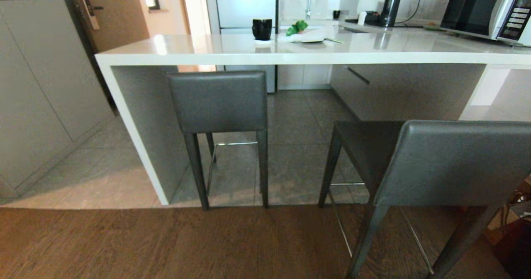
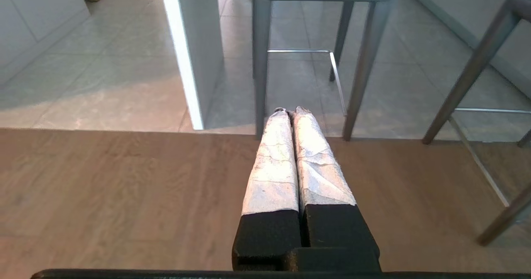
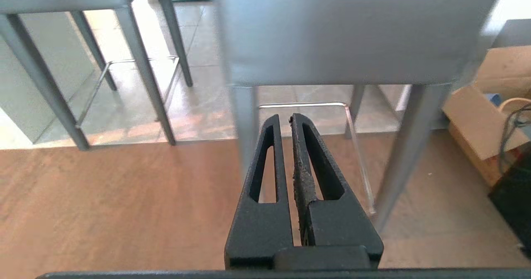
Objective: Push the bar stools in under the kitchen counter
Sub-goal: Pull the gray chair out from under the dining table
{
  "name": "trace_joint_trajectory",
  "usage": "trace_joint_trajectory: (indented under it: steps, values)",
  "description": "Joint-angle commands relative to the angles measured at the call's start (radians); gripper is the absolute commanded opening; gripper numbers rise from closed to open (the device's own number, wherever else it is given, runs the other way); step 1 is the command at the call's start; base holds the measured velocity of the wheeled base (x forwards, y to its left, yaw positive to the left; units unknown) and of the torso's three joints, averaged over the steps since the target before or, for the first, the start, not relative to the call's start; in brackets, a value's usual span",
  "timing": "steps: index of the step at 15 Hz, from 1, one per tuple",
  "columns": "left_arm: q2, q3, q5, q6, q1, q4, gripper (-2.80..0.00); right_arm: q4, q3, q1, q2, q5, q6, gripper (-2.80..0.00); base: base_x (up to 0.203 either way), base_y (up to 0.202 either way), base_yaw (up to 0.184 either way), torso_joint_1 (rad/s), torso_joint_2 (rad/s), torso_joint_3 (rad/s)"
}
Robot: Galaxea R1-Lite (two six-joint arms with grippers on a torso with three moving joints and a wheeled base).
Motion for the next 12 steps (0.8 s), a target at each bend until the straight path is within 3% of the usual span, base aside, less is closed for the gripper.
trace_joint_trajectory:
  steps: [1, 12]
  values:
    - [0.002, 0.002, 0.000, 0.000, 0.000, 0.000, -2.80, 0.000, 0.000, 0.000, 0.001, 0.001, -0.001, -2.80, 0.000, 0.197, 0.002, 0.002, 0.00, 0.000]
    - [0.002, 0.002, 0.002, -0.002, 0.000, 0.000, -2.80, 0.000, 0.000, 0.000, 0.001, 0.001, -0.001, -2.80, 0.000, 0.191, -0.001, 0.003, 0.00, 0.003]
